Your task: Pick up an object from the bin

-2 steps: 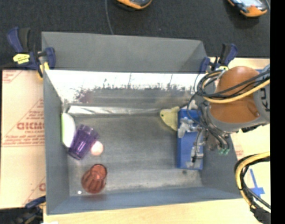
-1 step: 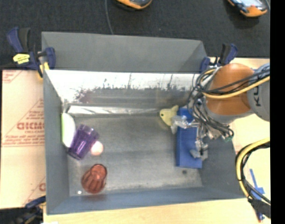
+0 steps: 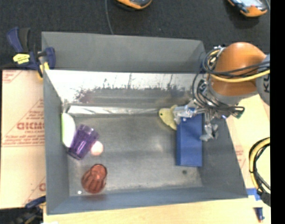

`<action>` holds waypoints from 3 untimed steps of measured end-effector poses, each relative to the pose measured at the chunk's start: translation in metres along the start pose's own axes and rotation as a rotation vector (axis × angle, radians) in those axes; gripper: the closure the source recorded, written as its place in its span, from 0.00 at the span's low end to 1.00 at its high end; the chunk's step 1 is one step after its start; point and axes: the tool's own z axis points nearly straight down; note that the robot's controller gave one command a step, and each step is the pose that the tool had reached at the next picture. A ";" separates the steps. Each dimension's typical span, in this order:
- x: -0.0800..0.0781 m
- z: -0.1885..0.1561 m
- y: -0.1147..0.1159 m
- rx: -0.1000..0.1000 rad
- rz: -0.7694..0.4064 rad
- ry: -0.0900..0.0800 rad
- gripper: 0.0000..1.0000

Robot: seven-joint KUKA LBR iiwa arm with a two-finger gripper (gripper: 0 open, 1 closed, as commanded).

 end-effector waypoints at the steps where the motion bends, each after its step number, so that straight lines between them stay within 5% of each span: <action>1: -0.028 0.012 0.025 -0.007 -0.248 0.002 0.00; 2: -0.022 0.033 0.008 0.005 -0.476 -0.014 0.00; 3: -0.052 0.047 0.009 0.014 -0.843 -0.008 1.00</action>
Offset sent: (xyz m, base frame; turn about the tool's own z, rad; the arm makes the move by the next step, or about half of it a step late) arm 0.0168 0.0064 -0.0530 -0.4798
